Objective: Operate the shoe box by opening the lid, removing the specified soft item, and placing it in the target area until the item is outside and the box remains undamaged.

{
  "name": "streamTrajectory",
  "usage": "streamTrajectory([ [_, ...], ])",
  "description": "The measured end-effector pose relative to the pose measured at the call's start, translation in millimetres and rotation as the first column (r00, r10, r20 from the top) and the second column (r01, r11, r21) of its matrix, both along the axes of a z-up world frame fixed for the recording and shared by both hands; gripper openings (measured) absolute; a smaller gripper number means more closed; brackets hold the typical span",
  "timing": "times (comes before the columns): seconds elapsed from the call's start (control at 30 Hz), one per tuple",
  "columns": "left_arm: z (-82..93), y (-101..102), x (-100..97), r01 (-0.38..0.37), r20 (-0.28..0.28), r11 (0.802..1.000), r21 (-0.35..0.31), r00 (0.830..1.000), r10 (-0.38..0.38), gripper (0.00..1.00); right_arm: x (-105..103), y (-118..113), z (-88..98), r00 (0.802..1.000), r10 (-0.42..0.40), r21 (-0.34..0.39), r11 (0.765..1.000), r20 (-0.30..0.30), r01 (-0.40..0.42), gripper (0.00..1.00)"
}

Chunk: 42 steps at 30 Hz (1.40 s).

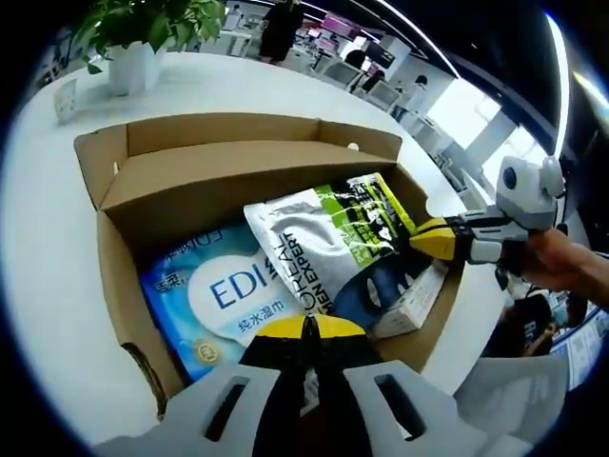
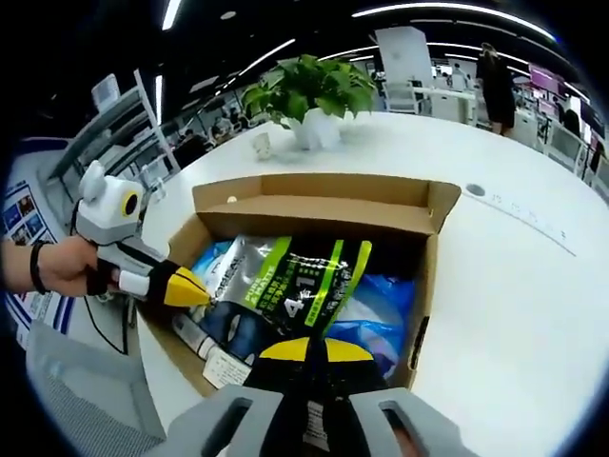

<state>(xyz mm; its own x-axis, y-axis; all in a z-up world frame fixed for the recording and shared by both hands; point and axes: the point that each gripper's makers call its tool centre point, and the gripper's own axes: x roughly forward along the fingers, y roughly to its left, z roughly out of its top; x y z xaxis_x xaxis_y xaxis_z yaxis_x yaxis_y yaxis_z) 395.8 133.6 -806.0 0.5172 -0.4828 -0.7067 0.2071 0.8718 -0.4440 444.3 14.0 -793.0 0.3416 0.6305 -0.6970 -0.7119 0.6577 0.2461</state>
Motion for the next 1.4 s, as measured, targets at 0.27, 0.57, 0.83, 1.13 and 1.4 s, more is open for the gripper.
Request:
streamTrajectory([
  [0.27, 5.1, 0.4, 0.5, -0.001, 0.014, 1.0, -0.005, 1.0, 0.001, 0.0, -0.2, -0.6, 2.0, 1.0, -0.001, 0.003, 1.0, -0.003, 0.001, 0.0],
  [0.57, 22.5, -2.3, 0.8, 0.017, 0.048, 1.0, -0.002, 0.999, -0.017, 0.0, -0.5, -4.0, 20.3, 1.0, -0.009, 0.046, 0.999, 0.022, 0.008, 0.0],
  [0.83, 42.0, -11.4, 3.2, 0.039, 0.086, 0.999, 0.009, 0.995, -0.04, 0.0, -2.6, -14.7, 35.0, 0.998, -0.035, 0.069, 0.997, 0.044, 0.032, 0.0],
  [1.13, 60.9, -37.4, 12.1, 0.088, 0.125, 0.996, 0.017, 0.988, -0.089, 0.0, -1.3, -43.0, 49.9, 0.993, -0.089, 0.086, 0.993, 0.073, 0.082, 0.0],
  [1.4, 66.9, -74.7, 14.8, 0.146, 0.137, 0.989, 0.015, 0.98, -0.147, 0.0, -5.9, -80.5, 54.2, 0.986, -0.147, 0.087, 0.986, 0.08, 0.14, 0.0],
])
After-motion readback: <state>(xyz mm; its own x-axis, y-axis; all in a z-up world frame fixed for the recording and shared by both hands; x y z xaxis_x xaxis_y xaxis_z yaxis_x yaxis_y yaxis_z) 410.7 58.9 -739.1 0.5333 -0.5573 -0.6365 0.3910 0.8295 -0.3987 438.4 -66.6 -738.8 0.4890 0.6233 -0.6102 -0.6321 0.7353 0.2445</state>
